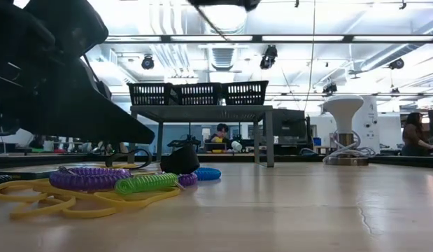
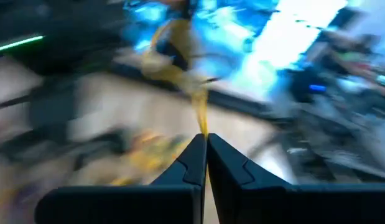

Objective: Pick & Place Office Desk Supplies
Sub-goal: Put the yellow rubber band into the middle black bin on the shelf

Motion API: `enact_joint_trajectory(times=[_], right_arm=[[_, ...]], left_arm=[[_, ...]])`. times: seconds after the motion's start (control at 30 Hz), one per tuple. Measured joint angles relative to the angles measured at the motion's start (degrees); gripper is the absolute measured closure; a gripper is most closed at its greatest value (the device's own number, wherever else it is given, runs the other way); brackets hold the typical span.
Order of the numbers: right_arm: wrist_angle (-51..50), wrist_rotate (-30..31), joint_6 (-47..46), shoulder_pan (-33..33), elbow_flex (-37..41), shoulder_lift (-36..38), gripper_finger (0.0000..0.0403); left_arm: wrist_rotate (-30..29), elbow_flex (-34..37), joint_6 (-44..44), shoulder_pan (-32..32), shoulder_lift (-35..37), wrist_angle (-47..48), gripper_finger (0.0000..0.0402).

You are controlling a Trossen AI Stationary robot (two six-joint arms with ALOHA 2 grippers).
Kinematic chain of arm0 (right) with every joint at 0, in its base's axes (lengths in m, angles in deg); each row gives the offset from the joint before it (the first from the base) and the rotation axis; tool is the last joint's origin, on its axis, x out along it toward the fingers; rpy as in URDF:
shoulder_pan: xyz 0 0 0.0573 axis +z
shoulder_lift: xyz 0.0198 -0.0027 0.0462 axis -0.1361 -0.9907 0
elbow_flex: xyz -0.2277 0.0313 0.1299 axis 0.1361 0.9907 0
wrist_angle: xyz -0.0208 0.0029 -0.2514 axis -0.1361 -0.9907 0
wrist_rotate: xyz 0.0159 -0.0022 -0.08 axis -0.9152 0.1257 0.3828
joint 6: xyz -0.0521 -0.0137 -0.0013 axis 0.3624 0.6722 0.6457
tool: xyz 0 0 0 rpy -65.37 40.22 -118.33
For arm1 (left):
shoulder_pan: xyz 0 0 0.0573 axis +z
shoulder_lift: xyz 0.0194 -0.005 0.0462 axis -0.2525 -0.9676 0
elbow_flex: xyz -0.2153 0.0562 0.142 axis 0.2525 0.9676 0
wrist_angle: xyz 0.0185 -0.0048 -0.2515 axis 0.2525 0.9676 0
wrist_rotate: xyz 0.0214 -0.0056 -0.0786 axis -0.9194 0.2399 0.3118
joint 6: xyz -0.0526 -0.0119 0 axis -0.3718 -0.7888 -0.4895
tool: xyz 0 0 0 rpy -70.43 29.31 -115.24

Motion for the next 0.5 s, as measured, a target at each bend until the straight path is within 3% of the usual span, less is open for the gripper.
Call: enact_joint_trajectory(times=[0.27, 0.4, 0.5], right_arm=[[3.3, -10.8, -3.2, -23.2, -7.3, -4.3, 0.0394], [3.1, -13.1, -8.7, -30.3, -8.6, -6.0, 0.0394], [1.4, -19.3, -12.0, -33.4, -8.6, -6.8, 0.0394]], left_arm=[[0.0, 0.0, 0.0, 0.0, 0.0, 0.1, 0.0280], [0.0, 0.0, 0.3, 0.0, 0.0, 0.2, 0.0280], [0.0, 0.0, 0.7, 0.0, 0.0, 0.4, 0.0280]])
